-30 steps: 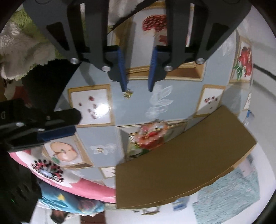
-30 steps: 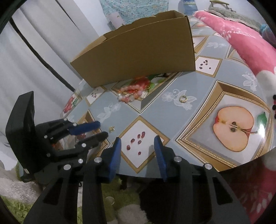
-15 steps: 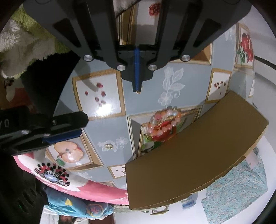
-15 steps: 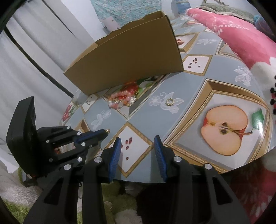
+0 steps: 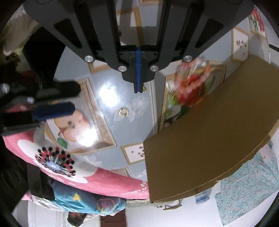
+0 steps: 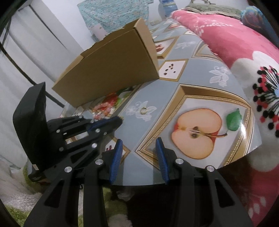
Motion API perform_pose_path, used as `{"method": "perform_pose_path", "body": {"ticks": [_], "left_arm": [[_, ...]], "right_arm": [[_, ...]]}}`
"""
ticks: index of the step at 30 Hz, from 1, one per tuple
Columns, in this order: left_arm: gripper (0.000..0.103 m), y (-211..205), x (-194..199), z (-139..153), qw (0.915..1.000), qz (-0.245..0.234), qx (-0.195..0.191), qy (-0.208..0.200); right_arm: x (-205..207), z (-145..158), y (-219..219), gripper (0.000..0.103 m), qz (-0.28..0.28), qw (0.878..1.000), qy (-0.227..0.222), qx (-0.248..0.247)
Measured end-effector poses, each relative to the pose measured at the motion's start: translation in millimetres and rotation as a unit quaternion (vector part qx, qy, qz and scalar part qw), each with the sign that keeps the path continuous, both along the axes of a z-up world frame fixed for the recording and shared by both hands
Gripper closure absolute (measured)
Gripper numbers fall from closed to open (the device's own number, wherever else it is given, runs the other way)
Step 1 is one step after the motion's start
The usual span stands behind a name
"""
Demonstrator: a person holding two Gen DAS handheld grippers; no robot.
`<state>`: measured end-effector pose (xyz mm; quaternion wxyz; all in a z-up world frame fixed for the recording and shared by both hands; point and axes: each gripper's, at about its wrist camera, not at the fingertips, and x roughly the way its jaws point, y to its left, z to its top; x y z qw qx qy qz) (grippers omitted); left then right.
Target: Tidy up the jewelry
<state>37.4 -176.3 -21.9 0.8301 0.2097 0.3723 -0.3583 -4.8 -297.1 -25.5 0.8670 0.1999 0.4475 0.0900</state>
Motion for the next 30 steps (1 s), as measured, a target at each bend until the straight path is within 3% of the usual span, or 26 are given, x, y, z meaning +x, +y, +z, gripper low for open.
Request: {"method": "perform_pose_path", "body": {"ticks": [4, 7, 10, 17, 21, 26, 30], "left_arm": [[0.102, -5.3, 1.5, 2.7, 0.9999, -0.003, -0.013, 0.001], [0.090, -1.3, -2.0, 8.5, 0.9996, -0.006, -0.028, 0.000], [0.088, 7.6, -6.4, 15.0, 0.9995, -0.001, -0.031, -0.007], [0.087, 52.0, 2.6, 20.3, 0.9975, 0.066, -0.026, 0.002], [0.087, 75.0, 11.7, 20.1, 0.9945, 0.099, -0.031, 0.011], [0.087, 91.5, 29.3, 18.0, 0.9888, 0.143, -0.039, 0.015], [0.087, 98.1, 40.2, 17.0, 0.9870, 0.148, -0.054, 0.031]], "right_arm": [[2.4, -4.1, -4.3, 0.064, -0.004, 1.000, 0.003, 0.006], [5.3, -2.4, -5.3, 0.064, 0.002, 1.000, -0.001, 0.006], [8.7, -0.6, -3.3, 0.064, 0.009, 1.000, -0.007, 0.007], [24.0, 1.4, 21.3, 0.064, 0.043, 0.999, -0.020, 0.007], [37.7, 6.0, 47.7, 0.066, 0.076, 0.996, -0.032, -0.020], [56.6, 0.2, 68.9, 0.072, 0.103, 0.994, -0.019, -0.042], [66.0, -8.2, 69.9, 0.074, 0.099, 0.994, -0.004, -0.052]]}}
